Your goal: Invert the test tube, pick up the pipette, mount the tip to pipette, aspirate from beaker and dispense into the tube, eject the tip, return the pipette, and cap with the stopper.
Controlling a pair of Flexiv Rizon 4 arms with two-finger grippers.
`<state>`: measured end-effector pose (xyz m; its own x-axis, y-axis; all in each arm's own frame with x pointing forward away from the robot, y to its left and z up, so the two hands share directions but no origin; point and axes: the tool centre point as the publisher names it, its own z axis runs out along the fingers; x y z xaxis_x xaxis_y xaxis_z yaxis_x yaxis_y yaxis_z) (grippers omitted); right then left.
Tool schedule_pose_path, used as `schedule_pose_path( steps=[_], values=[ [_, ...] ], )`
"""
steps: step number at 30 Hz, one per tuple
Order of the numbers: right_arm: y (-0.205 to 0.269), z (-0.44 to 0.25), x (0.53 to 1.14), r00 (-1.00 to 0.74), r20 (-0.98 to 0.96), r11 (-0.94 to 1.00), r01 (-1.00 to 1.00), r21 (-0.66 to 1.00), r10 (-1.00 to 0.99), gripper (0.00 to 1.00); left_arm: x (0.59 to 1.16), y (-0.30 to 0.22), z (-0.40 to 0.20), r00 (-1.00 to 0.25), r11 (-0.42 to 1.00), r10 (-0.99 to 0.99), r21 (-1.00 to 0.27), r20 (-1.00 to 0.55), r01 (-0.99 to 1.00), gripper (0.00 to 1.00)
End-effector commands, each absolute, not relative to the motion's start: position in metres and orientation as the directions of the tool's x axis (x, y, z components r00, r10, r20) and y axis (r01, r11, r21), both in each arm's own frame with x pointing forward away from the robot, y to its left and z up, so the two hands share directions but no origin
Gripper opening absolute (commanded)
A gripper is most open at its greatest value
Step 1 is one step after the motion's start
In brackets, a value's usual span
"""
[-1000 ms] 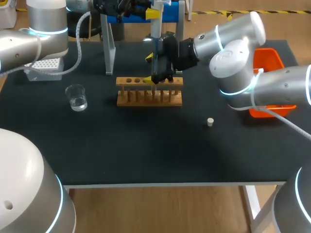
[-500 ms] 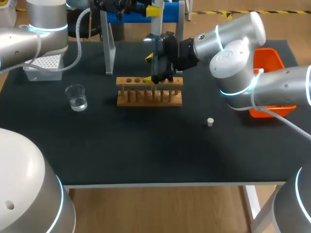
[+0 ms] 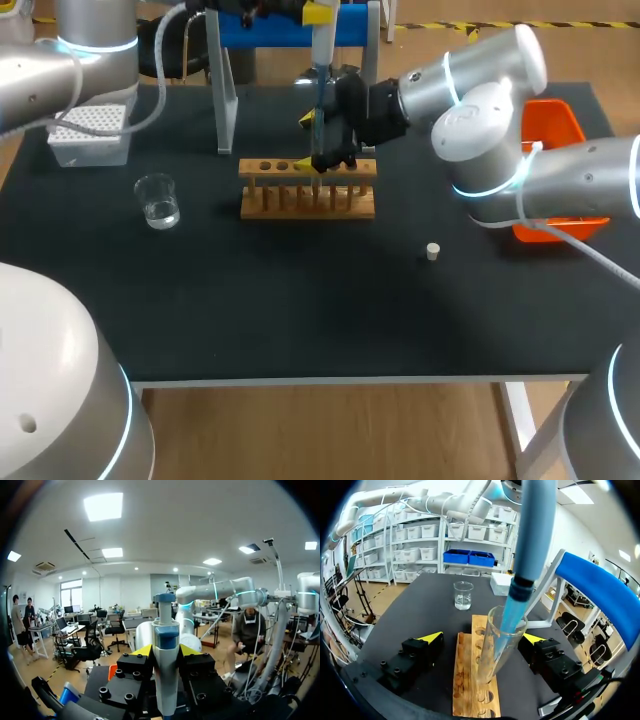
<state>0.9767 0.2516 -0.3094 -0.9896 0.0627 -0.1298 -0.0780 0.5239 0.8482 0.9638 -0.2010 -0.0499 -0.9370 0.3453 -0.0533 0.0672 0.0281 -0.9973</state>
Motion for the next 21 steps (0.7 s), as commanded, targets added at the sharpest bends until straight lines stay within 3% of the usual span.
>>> schedule_pose_path(
  steps=[1, 21],
  values=[
    [0.250, -0.308, 0.977, -0.990, -0.127, 0.527, -0.077, 0.846, 0.059, 1.00, 0.962, -0.201, -0.044, -0.938, 0.035, 0.343, -0.997, -0.056, 0.073, 0.00],
    [0.250, -0.308, 0.977, -0.990, -0.127, 0.527, -0.077, 0.846, 0.059, 1.00, 0.952, -0.206, -0.027, -0.936, 0.045, 0.342, -0.993, -0.084, 0.105, 0.00]
  ],
)
